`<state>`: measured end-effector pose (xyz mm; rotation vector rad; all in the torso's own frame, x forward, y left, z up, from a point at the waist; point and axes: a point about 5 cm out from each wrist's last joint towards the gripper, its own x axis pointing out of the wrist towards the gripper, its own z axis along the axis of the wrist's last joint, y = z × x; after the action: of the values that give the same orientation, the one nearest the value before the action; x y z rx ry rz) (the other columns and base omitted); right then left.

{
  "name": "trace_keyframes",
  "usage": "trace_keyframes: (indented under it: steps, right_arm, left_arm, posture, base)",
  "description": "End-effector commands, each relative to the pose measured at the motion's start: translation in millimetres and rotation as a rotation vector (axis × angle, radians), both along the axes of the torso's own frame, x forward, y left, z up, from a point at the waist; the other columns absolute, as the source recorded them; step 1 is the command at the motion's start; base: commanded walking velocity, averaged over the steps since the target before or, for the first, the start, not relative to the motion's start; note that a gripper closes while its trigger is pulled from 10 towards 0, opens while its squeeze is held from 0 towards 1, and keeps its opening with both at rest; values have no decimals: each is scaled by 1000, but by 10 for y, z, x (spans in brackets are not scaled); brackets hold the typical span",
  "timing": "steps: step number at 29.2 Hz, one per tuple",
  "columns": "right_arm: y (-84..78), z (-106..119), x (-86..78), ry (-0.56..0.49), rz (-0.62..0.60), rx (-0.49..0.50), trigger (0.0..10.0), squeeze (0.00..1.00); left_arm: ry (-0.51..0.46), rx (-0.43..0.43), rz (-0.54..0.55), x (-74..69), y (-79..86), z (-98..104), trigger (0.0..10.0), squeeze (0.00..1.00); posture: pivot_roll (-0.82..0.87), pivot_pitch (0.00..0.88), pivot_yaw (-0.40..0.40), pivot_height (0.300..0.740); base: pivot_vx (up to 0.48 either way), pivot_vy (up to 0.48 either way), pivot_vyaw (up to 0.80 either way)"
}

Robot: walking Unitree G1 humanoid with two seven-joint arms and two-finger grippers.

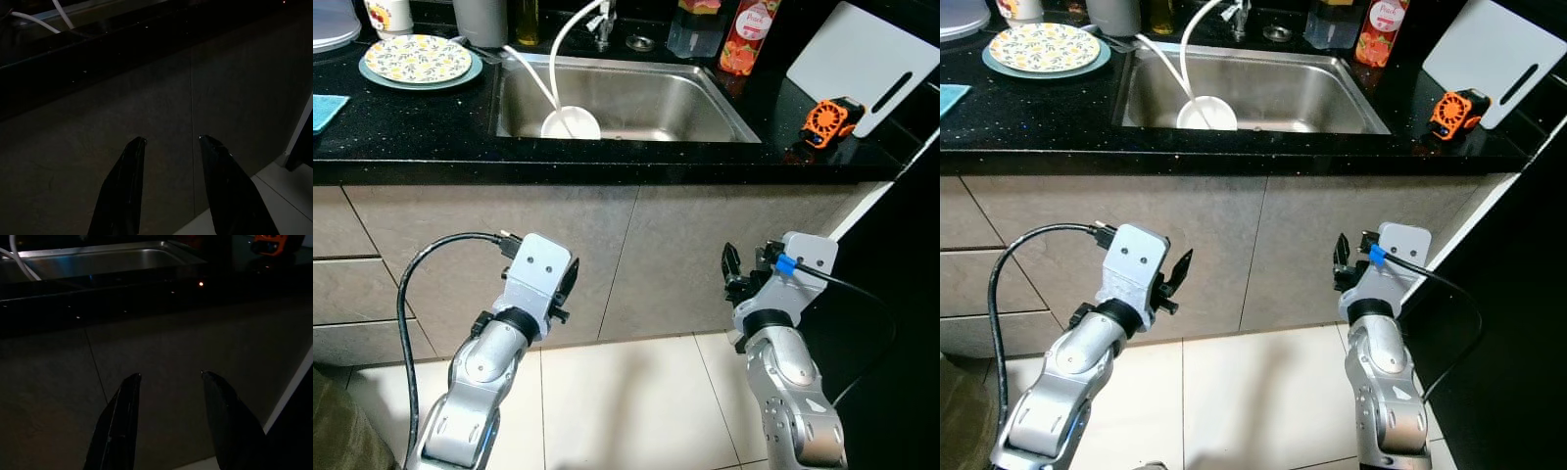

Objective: Kitchen organization

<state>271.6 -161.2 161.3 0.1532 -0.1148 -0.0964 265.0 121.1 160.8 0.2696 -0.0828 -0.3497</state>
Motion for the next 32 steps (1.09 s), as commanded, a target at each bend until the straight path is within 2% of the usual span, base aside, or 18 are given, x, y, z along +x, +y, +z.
trace_keyframes:
  steps: [1, 32]
  right_arm:
    - [-56, -1, -26, 6, -20, -4, 10000, 0]
    - [-53, 0, -8, 5, -22, 1, 10000, 0]
  left_arm:
    - [8, -6, -20, -12, -46, -13, 10000, 0]
    - [5, -5, -16, -4, -41, -9, 10000, 0]
  posture:
    - [190, 90, -115, 740]
    - [198, 87, -113, 740]
  base:
    - [0, 0, 0]
    - [0, 0, 0]
